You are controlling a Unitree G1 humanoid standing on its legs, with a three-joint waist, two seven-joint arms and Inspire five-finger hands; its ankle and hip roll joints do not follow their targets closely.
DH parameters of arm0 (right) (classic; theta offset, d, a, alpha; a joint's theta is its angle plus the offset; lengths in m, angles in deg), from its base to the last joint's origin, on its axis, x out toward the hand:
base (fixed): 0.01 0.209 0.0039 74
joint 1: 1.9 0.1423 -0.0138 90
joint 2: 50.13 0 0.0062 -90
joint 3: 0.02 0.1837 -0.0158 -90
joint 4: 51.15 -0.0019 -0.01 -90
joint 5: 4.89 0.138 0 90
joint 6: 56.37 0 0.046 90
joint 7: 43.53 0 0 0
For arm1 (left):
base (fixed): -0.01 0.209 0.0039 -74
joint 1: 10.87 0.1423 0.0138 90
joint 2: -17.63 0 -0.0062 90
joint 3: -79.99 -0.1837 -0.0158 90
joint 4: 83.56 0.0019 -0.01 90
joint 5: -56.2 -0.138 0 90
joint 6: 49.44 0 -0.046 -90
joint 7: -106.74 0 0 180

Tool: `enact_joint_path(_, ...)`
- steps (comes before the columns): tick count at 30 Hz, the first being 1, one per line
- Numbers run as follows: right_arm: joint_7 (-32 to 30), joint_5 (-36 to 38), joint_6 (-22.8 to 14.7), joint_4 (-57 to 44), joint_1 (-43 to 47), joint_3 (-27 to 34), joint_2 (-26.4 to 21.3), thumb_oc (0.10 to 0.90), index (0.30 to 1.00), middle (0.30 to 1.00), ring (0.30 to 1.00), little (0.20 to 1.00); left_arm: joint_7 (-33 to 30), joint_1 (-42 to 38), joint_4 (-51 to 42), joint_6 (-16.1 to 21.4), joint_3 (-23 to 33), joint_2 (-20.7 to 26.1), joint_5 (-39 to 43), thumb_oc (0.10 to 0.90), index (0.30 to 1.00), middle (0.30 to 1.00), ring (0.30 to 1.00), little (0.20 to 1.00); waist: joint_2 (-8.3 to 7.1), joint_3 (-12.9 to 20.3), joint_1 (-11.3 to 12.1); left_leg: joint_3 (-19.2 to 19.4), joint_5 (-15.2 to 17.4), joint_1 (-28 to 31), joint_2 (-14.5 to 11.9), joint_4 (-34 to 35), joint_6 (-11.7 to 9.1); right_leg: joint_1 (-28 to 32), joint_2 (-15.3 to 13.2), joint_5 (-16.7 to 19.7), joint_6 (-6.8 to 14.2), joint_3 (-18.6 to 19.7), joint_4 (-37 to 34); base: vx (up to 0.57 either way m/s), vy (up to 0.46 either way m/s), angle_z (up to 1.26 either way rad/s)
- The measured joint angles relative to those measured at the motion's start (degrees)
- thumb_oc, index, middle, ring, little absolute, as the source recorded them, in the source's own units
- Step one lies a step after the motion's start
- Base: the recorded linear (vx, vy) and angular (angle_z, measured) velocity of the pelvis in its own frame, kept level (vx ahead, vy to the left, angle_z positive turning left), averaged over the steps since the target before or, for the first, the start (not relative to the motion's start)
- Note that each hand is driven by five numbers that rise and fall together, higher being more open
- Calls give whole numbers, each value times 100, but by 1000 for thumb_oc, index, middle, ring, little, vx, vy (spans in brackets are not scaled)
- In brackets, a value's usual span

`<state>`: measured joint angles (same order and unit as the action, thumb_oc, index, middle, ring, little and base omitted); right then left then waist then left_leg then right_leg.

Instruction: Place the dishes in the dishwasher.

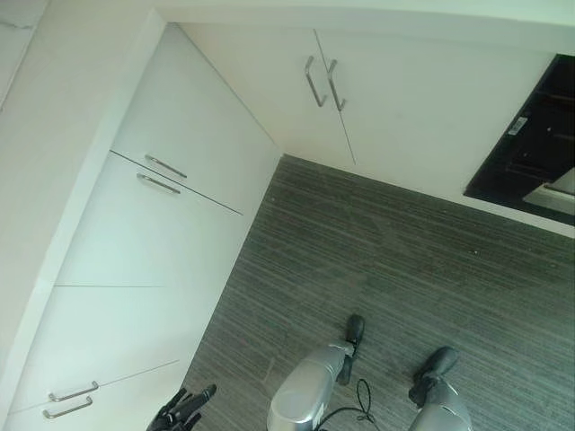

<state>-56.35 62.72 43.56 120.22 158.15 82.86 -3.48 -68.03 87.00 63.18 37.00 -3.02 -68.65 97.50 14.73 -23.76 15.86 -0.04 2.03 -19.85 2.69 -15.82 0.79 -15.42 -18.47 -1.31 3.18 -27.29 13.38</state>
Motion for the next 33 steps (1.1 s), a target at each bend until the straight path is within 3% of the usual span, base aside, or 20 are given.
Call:
enact_joint_path(1,104,-8,-145,-83,14,-6,123,400,300,300,300,300,199,-64,-1,-31,-40,-21,-8,800,900,900,900,900,-80,-114,-23,-32,235,-547,-6,-409,-135,13,-62,87,19,125,-65,36,19,-77)
enact_joint_path(2,311,-123,-195,-249,-36,-40,170,400,300,300,300,300,351,-59,0,-11,-62,-10,-153,800,900,900,900,900,126,-111,-88,57,-527,-367,-303,424,-89,-41,19,9,181,348,114,-8,-13,-63)
enact_joint_path(3,551,-224,-257,-300,-181,-115,179,400,300,300,300,300,436,-211,-101,62,-89,8,-227,800,900,900,900,900,-9,-209,-294,181,-450,-270,-94,386,29,38,-305,-97,369,370,174,-73,-47,-34)
enact_joint_path(4,641,-227,-262,-314,-288,-103,217,400,300,300,300,300,444,-340,-146,137,-105,19,-226,800,900,900,900,900,-45,-235,-340,179,-439,-198,-24,386,41,192,-371,-113,386,349,163,-179,-8,-5)
enact_joint_path(7,843,-377,-493,-552,-492,47,470,400,300,300,300,300,576,-554,-427,143,-325,274,-222,800,900,900,900,900,-211,-328,-295,293,-440,-267,-91,278,43,193,-230,33,495,603,-91,-94,-33,-23)
enact_joint_path(8,835,-1076,-594,-960,-757,193,599,400,300,300,300,300,639,-799,-710,204,-329,337,-212,800,900,900,900,900,-229,-340,-363,286,-440,-279,-192,284,43,204,-99,63,518,611,-148,-81,-46,-22)
enact_joint_path(10,614,-1558,-646,-1404,-1129,262,744,400,300,300,300,300,625,-884,-830,293,-353,334,-177,800,900,900,900,900,-293,-365,-420,293,-429,-243,-290,277,21,196,-4,65,506,630,-143,-117,-27,-14)
enact_joint_path(11,529,-1979,-894,-2102,-1703,318,923,400,300,300,300,300,562,-880,-832,367,-354,333,-129,800,900,900,900,900,-369,-410,-470,298,-410,-229,-348,242,-8,205,54,71,493,640,-132,-108,7,-21)
enact_joint_path(12,469,-2411,-1096,-2956,-2340,441,1186,496,444,444,444,444,486,-880,-833,402,-360,320,-102,800,900,900,900,900,-488,-445,-513,319,-389,-219,-406,206,-40,192,106,67,464,679,-114,-95,17,-23)
enact_joint_path(13,379,-2860,-1176,-3724,-2859,499,1543,800,900,900,900,900,408,-858,-808,395,-427,287,-101,800,900,900,900,900,-626,-463,-616,375,-374,-214,-458,194,-61,183,149,72,420,740,-116,-98,20,-33)
enact_joint_path(15,230,-3480,-1353,-4761,-3698,483,2306,800,900,900,900,900,399,-877,-830,388,-524,116,-95,800,900,900,900,900,-855,-456,-832,465,-295,-206,-542,83,-93,144,206,101,365,828,-98,-104,21,-31)
enact_joint_path(18,35,-3923,-1610,-5526,-4767,451,3140,800,900,900,900,900,354,-910,-986,531,-578,47,71,800,900,900,900,900,-1126,-397,-979,629,-191,-325,-640,-117,-97,-87,236,62,276,1086,30,-120,22,-31)
enact_joint_path(20,-105,-3984,-1634,-5703,-5369,442,3516,800,900,900,900,900,229,-919,-1100,675,-576,-56,207,800,900,900,900,900,-1159,-383,-1114,709,-123,-401,-671,-223,-90,-165,237,123,324,1218,39,-104,-2,-28)
enact_joint_path(24,-465,-4271,-1901,-5612,-6264,557,3765,800,900,900,900,900,196,-737,-1363,1136,-543,-212,354,800,900,900,900,900,-1194,-331,-1278,871,-110,-367,-713,-237,-44,-176,279,285,360,1400,-54,-117,-32,-23)
enact_joint_path(25,-514,-4271,-1899,-5534,-6566,596,3784,800,900,900,900,900,369,-416,-1477,1343,-492,-287,353,800,900,900,900,900,-1276,-163,-1298,915,-115,-293,-765,-191,-54,-127,316,327,337,1426,-141,-92,-19,-20)
enact_joint_path(29,-378,-3804,-2050,-4522,-6567,730,4070,800,900,900,900,900,448,-100,-1051,1360,-535,-299,322,800,900,900,900,900,-1487,463,-1378,929,-80,129,-857,-73,-127,262,416,248,289,1411,-211,-33,-18,-6)
enact_joint_path(33,-20,-3846,-2036,-3082,-6556,274,4295,800,900,900,900,900,383,-240,-399,1352,-686,-415,25,800,900,900,900,900,-1612,1119,-1384,908,-90,578,-881,131,-177,654,451,123,266,1344,-228,17,-31,3)
